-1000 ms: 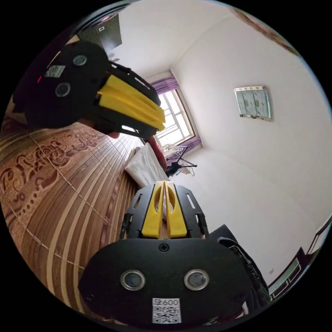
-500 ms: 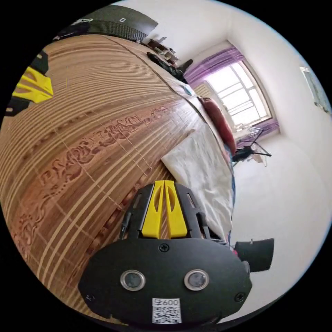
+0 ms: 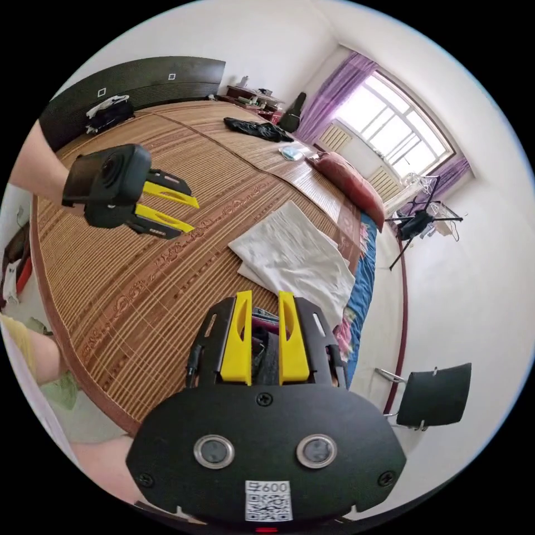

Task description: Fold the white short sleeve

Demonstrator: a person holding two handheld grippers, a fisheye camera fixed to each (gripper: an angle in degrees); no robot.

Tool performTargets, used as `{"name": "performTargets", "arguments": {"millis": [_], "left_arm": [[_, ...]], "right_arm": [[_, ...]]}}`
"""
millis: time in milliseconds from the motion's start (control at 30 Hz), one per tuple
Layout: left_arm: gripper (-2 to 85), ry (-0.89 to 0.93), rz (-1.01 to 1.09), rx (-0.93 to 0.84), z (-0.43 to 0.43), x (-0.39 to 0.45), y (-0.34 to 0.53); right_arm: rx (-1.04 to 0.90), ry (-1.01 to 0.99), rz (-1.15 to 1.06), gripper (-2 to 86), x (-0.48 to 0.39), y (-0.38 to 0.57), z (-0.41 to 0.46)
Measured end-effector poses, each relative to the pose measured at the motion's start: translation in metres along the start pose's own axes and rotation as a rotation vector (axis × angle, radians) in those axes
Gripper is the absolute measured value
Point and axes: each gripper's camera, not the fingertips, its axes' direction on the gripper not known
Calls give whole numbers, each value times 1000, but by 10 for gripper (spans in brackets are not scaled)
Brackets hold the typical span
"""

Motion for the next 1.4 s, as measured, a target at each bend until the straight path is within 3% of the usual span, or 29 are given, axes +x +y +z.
{"name": "performTargets", "arguments": {"millis": [133, 333, 433, 567, 733, 867, 1000, 1067, 1167, 1400], "left_arm": [[90, -185, 362, -2, 29, 69, -47], [86, -385, 630, -50, 62, 138, -75], [72, -389, 587, -73, 60, 140, -81], [42, -362, 624, -49, 43, 146, -80], [31, -158, 321, 67, -35, 84, -97], [28, -114, 232, 128, -64, 51, -108], [28, -142, 244, 198, -81, 47, -104], [28, -207, 287, 217, -87, 53, -99], [27, -261, 280, 257, -99, 56, -92], [25, -272, 237, 227, -122, 62, -81]], "right_arm": [[88, -59, 72, 39, 58, 14, 19], [47, -249, 194, 53, 119, 9, 73], [100, -304, 164, 73, 137, 3, 74], [126, -233, 36, 96, 140, -25, 75], [39, -177, -181, 122, 128, -70, 102], [-14, -184, 0, 111, 137, -95, 119], [-57, -70, -110, 81, 133, -87, 131], [-218, 148, -204, 57, 130, -71, 150], [-364, 262, -360, 39, 129, -36, 168], [-220, 311, -568, 5, 130, -10, 126]]}}
